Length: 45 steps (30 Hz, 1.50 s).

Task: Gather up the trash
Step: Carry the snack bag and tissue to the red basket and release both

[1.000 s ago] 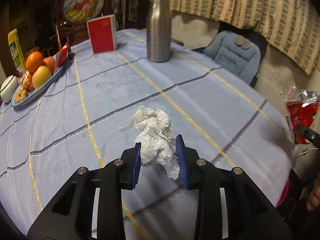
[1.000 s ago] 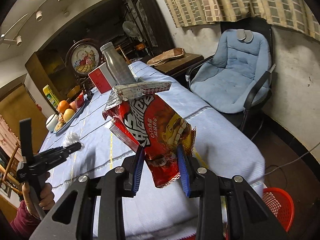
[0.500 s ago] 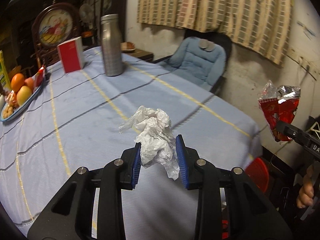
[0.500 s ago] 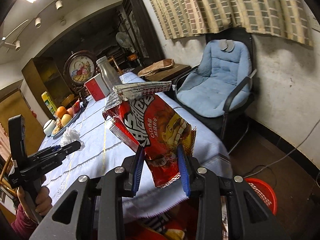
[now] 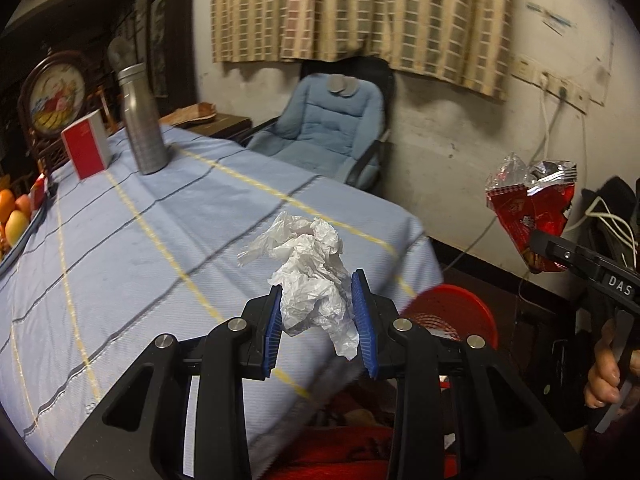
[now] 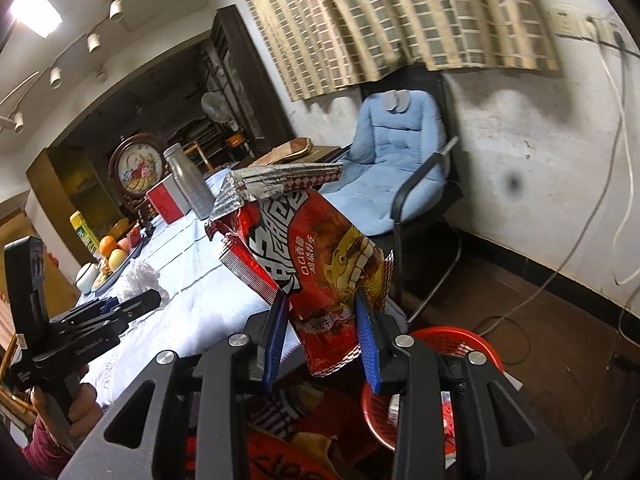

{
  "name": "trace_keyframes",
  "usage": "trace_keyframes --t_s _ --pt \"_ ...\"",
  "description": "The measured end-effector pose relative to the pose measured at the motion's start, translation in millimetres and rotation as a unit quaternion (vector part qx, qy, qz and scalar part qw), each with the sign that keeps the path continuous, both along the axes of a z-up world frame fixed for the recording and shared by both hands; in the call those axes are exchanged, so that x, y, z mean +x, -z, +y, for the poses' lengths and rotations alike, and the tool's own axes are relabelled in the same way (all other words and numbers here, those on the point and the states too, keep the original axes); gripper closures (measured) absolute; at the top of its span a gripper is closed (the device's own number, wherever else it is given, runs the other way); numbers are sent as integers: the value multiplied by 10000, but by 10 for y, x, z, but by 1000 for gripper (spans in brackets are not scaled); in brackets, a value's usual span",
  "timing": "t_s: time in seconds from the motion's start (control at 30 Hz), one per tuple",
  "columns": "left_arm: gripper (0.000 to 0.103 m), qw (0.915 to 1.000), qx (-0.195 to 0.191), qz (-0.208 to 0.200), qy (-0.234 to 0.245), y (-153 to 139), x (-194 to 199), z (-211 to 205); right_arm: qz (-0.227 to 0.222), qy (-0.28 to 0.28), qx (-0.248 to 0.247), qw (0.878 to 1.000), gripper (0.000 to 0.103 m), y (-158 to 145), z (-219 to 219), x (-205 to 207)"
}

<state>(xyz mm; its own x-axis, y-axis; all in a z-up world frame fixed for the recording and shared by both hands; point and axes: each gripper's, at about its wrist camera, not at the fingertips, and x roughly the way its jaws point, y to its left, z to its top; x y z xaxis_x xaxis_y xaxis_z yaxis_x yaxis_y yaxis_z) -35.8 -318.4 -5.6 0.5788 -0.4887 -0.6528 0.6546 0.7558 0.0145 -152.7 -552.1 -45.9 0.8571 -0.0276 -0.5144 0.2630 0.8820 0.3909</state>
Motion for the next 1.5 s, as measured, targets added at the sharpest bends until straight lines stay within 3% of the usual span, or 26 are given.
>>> trace_keyframes --t_s 0.37,1.0,1.27,1.43,1.5 --pt "69 9984 240 38 508 159 -228 -475 261 381 336 9984 69 408 -370 -242" --pt "69 9910 687 592 987 721 -87 -1085 1185 691 944 9860 69 1312 -773 -65" --pt "69 9879 816 788 1055 922 -24 -1178 1821 842 886 9757 69 1790 -898 226" --pt "69 9856 925 855 1124 1038 -44 -1245 2414 942 753 9629 69 2182 -945 435" --pt "69 9846 965 882 1158 1073 -22 -1265 2523 953 737 9601 57 2262 -934 477"
